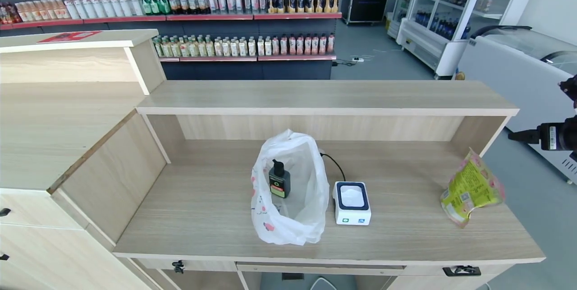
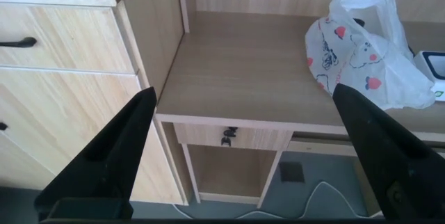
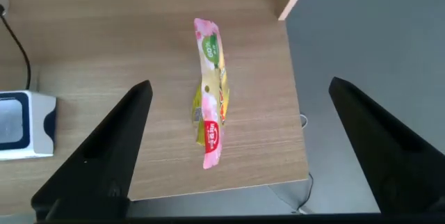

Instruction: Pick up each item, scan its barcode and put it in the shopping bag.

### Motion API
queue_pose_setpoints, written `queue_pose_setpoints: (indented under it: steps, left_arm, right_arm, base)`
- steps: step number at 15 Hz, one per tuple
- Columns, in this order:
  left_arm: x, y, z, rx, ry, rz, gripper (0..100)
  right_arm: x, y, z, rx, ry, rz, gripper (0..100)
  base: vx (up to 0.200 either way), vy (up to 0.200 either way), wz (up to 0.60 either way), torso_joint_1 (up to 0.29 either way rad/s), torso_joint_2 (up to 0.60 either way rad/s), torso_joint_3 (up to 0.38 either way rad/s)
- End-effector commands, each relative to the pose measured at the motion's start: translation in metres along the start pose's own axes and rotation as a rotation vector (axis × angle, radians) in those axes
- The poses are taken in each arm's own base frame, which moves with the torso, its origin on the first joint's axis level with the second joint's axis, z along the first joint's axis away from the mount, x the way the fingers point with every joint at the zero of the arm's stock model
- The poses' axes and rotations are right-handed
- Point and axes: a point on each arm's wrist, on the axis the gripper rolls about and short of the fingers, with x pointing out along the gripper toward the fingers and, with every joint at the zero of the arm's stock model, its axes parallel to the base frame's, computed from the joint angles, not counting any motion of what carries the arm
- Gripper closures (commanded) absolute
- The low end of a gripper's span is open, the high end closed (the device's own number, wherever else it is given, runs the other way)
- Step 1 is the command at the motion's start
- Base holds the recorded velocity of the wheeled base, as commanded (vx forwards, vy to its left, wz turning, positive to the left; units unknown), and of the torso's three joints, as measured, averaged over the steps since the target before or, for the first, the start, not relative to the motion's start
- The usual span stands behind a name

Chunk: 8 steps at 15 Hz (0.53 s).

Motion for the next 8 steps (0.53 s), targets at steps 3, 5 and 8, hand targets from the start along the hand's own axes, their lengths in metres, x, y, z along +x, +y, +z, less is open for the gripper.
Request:
queue_pose_setpoints:
  steps: [3,5,8]
  left_arm:
    - [0.000,0.000,0.000,0.000,0.000,0.001,0]
    - [0.000,0.000,0.000,0.000,0.000,0.001,0]
    - [0.000,0.000,0.000,0.000,0.000,-0.001,0]
  right_arm:
    - [0.020,-0.014,-0.027,0.075,0.090,-0.019,0]
    - [0.020,-0.020,-0.038,0.093,0.117,-0.031,0]
    - [0.029,-0.028,-0.055,0.102,0.119,-0.056,0]
  base:
    - [0.000,0.000,0.00,0.015,-0.04,-0.015]
    - [0.000,0.000,0.00,0.000,0.00,0.000]
    - [0.000,0.000,0.00,0.000,0.00,0.000]
